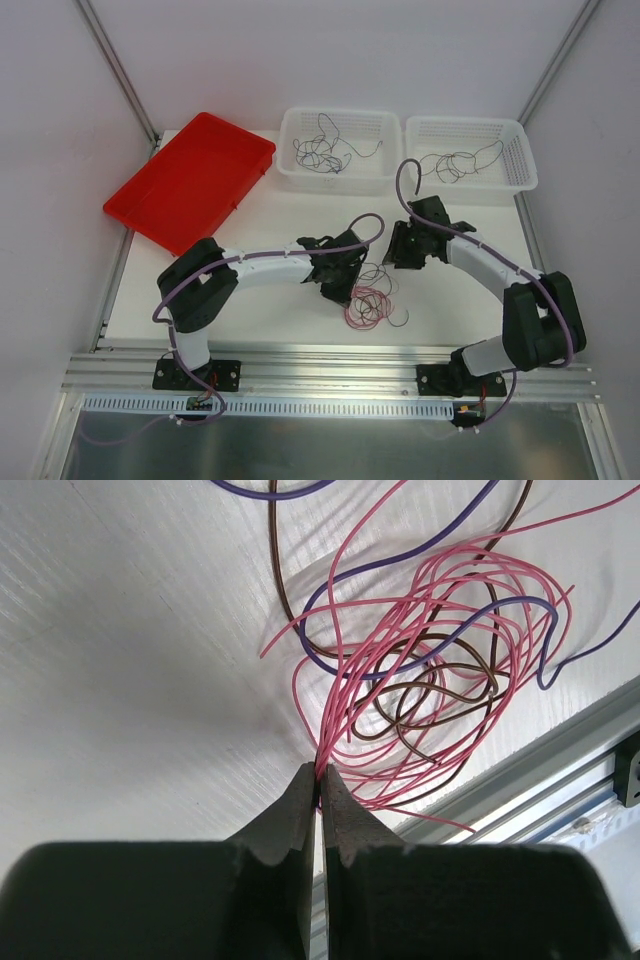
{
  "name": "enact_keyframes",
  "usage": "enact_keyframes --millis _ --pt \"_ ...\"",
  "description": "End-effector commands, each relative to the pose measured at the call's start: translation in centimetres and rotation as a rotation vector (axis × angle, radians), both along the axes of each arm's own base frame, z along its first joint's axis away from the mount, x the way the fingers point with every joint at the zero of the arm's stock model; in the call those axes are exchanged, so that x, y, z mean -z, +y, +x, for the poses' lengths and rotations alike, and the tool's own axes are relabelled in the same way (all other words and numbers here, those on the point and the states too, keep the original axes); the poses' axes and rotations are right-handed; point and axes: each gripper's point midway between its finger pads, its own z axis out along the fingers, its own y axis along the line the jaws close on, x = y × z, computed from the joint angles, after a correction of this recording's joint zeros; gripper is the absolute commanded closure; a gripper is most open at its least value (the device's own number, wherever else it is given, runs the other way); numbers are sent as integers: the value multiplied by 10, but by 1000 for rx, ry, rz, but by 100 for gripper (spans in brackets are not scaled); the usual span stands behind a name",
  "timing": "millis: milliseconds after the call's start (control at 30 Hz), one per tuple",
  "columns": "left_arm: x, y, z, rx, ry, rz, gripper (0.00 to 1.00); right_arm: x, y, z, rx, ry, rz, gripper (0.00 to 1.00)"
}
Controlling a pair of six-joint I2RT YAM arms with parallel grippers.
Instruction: Untangle the cables
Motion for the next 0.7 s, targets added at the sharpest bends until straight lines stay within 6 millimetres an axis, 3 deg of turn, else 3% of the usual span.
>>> enact_keyframes --millis 0,233,367,567,667 --pt "-16 0 -4 31 3 -33 100 3 16 12 33 10 64 58" --pt "-15 2 -4 33 2 -27 100 31 19 11 77 68 55 64" --pt "-13 4 -5 28 0 -19 100 32 22 12 73 63 67 75" --pt "-13 9 -5 28 -9 -5 100 23 14 12 67 39 29 99" --pt "-15 17 -4 31 -23 15 100 0 3 17 71 -15 5 99"
